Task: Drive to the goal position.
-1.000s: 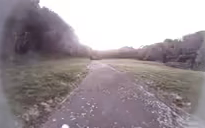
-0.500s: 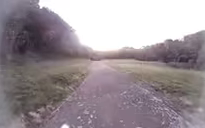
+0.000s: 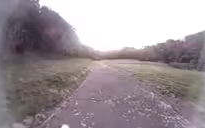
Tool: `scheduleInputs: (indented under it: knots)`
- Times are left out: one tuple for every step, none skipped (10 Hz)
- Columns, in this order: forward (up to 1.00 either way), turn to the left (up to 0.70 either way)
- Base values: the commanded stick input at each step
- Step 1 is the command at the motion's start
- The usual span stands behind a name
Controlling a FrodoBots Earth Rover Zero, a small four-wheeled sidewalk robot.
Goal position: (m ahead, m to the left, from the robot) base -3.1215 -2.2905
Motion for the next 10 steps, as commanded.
scheduleInputs:
  knots:
    - [0.5, 0.0]
    - [0.5, 0.0]
    - [0.5, 0.0]
    - [0.5, 0.0]
    - [0.5, 0.0]
    - [0.5, 0.0]
    - [0.5, 0.0]
    - [0.5, 0.0]
    - [0.5, 0.0]
    - [0.5, 0.0]
